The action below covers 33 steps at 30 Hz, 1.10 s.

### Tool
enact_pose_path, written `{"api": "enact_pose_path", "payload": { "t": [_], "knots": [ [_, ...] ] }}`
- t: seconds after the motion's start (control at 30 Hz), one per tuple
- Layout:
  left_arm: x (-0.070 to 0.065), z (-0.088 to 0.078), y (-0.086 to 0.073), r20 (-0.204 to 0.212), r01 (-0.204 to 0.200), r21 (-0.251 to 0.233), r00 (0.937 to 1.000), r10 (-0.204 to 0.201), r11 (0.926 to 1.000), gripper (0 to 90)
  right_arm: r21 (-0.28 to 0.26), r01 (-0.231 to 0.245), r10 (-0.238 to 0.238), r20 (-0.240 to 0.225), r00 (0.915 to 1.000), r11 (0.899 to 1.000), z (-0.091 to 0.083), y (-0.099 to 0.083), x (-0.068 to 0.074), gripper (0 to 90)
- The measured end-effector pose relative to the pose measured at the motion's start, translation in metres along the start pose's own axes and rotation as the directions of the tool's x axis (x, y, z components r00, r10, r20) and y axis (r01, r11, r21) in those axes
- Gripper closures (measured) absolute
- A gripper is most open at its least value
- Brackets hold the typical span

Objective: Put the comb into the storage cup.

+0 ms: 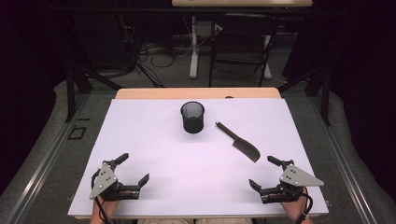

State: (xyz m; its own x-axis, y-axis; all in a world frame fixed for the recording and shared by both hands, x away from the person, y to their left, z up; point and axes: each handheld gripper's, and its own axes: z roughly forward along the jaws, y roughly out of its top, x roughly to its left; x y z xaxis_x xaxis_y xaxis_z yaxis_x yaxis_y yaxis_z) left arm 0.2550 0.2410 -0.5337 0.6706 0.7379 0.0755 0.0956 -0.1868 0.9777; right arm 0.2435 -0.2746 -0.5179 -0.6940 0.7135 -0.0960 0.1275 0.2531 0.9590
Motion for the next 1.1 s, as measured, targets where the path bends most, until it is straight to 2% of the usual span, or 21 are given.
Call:
{"api": "enact_pose_path", "payload": {
  "t": [0.23,0.5,0.57,0.6,0.7,0.83,1.1],
  "knots": [
    [0.001,0.002,0.001,0.000,0.001,0.001,1.0000,-0.001,1.0000,0.5,0.014,-0.006,0.006,-0.002,1.0000,1.000,0.003,-0.001,-0.002,0.0],
    [0.003,0.005,0.001,0.001,0.005,0.002,1.0000,-0.005,1.0000,0.5,0.037,-0.009,0.009,0.011,0.9999,0.999,0.014,0.000,-0.005,0.0],
    [0.003,0.006,0.002,0.009,-0.001,0.005,1.0000,0.001,1.0000,0.5,0.050,-0.021,0.020,0.008,0.9998,0.999,0.019,0.001,-0.006,0.0],
    [0.003,0.007,0.002,0.011,-0.003,0.004,0.9999,0.003,1.0000,0.6,0.060,-0.010,0.009,0.013,0.9999,0.998,0.023,0.003,-0.006,0.0],
    [0.002,0.008,0.001,0.017,-0.001,0.006,0.9999,0.001,1.0000,0.6,0.064,-0.016,0.015,0.014,0.9998,0.998,0.027,0.004,-0.007,0.0],
    [0.003,0.008,0.001,0.018,-0.004,0.013,0.9998,0.004,0.9999,0.6,0.095,-0.009,0.007,0.016,0.9998,0.995,0.037,0.006,-0.011,0.0],
    [0.004,0.010,0.000,0.017,-0.004,0.015,0.9998,0.004,0.9999,0.7,0.108,-0.030,0.027,0.022,0.9994,0.994,0.050,0.008,-0.021,0.0]
  ]
}}
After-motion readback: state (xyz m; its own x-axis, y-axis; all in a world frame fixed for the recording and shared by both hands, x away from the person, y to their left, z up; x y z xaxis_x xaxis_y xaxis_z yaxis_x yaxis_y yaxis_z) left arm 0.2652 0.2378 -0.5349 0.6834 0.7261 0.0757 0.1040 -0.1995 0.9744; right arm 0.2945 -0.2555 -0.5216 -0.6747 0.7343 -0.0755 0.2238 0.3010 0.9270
